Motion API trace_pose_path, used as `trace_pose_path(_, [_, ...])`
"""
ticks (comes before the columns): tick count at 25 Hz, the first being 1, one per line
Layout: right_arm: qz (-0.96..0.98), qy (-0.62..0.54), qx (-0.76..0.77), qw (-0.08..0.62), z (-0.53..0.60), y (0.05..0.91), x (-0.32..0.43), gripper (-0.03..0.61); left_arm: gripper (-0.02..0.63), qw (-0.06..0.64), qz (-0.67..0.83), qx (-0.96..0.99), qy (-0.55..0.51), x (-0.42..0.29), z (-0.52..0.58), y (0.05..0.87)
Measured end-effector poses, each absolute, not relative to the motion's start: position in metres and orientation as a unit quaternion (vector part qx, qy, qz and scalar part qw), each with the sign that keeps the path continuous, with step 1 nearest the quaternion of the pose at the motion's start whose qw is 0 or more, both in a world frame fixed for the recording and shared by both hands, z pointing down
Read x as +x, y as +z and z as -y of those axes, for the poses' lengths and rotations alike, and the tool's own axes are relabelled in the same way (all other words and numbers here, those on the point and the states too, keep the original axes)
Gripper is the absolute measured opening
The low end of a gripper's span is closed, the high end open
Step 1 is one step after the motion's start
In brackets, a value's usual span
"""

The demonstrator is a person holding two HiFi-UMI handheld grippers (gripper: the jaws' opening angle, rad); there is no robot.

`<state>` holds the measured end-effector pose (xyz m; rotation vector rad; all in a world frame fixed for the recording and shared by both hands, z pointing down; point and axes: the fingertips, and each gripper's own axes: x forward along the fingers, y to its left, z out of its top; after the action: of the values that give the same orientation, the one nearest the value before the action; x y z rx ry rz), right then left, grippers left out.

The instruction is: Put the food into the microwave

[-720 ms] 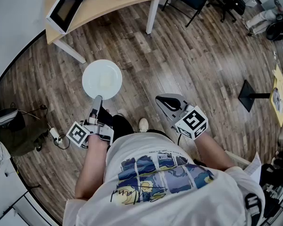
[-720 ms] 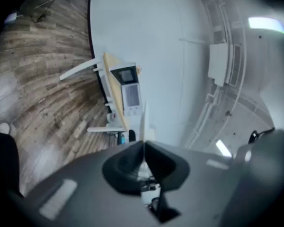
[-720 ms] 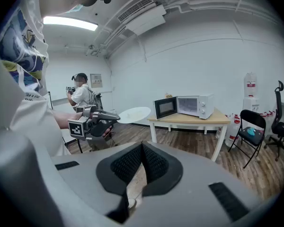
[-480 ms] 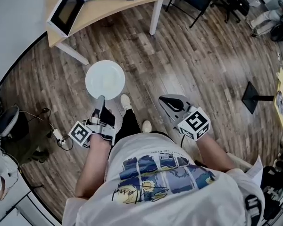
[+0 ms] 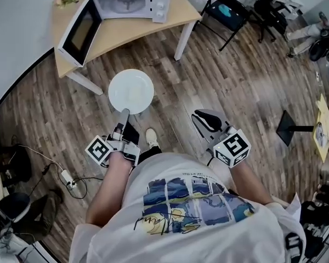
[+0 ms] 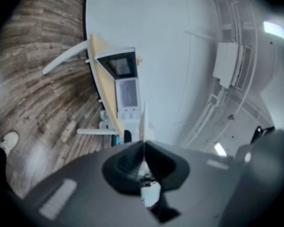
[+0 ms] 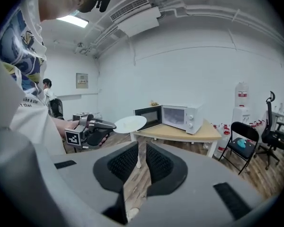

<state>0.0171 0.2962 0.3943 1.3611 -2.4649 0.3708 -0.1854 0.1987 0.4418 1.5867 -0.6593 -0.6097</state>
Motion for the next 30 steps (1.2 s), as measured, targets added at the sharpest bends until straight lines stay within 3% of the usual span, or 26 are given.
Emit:
trace_pose_path(9, [0.865, 0.117, 0.462, 0.159, -0.187, 0.389, -0.010, 0.066, 0.018, 0.614, 0.274, 0.695, -0.255, -0.190, -0.087, 0.446])
trace_pose_path(15, [0.878, 0.126, 0.433, 0.158, -0.142, 0.388, -0.018, 0.026, 0.018, 0.610, 0.292, 0.691, -0.256, -0.188, -0.044, 0.462])
trace_pose_path(30, [0.915, 0.142, 0.344, 0.157, 0.056, 0.396, 0.046, 0.014, 0.018, 0.594, 0.337, 0.667, -0.298, -0.137, 0.127, 0.481])
